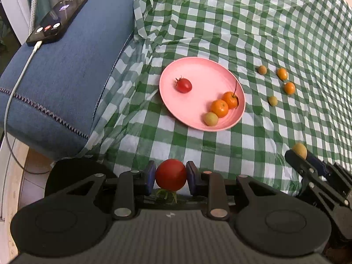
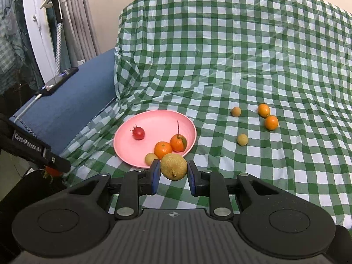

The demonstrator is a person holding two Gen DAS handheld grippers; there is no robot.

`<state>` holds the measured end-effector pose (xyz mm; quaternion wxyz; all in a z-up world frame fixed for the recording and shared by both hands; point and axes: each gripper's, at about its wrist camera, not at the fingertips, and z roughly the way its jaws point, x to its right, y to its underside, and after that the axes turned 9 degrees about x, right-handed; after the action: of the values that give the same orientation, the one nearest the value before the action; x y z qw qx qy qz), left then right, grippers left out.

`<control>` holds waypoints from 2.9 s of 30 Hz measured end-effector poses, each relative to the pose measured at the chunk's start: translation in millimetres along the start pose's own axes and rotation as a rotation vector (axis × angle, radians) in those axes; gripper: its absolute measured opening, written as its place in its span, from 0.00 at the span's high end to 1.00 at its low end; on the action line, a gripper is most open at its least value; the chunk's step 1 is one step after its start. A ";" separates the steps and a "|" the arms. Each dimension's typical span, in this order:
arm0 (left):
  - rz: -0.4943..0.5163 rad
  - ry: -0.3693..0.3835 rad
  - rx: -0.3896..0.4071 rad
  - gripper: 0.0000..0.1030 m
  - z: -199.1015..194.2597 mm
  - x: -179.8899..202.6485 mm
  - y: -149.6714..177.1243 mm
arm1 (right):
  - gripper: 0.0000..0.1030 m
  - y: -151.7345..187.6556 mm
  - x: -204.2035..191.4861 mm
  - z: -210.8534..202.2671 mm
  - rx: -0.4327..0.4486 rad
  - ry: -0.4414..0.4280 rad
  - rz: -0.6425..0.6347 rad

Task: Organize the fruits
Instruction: 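Carry the tomato and yellow fruit to the pink plate and open both tools, then lift both tools away from the plate toward the remaining fruits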

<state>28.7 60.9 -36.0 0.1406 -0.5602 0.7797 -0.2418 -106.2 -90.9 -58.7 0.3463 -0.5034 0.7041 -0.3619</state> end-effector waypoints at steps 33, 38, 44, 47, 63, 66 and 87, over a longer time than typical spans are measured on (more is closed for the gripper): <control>-0.010 -0.017 -0.003 0.56 170.8 21.0 -114.3 | 0.74 -12.1 -25.2 186.5 -0.081 -0.049 -0.197; -0.033 -0.025 0.117 0.00 135.3 13.5 -115.0 | 0.44 -20.4 -22.7 178.7 -0.068 -0.064 -0.156; -0.075 -0.084 0.119 0.00 72.2 -1.0 -76.7 | 0.20 -23.3 -15.0 122.3 -0.084 -0.080 -0.089; -0.060 -0.136 0.078 0.00 52.3 -3.5 -42.1 | 0.17 -9.9 -14.3 87.9 -0.113 -0.066 -0.065; 0.017 -0.153 0.219 0.00 -43.2 5.9 30.9 | 0.09 -15.4 -30.7 -27.0 0.046 0.040 -0.025; 0.022 -0.153 0.248 0.00 -56.6 7.8 37.2 | 0.08 -17.2 -32.4 -39.5 0.072 0.049 -0.029; 0.037 -0.163 0.258 0.00 -68.5 5.2 47.5 | 0.04 -14.7 -33.0 -52.0 0.112 0.059 -0.027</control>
<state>-44.9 83.2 -3.3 0.2788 -0.5408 0.7383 -0.2911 -135.3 -54.3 -16.1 0.3482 -0.4819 0.6856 -0.4202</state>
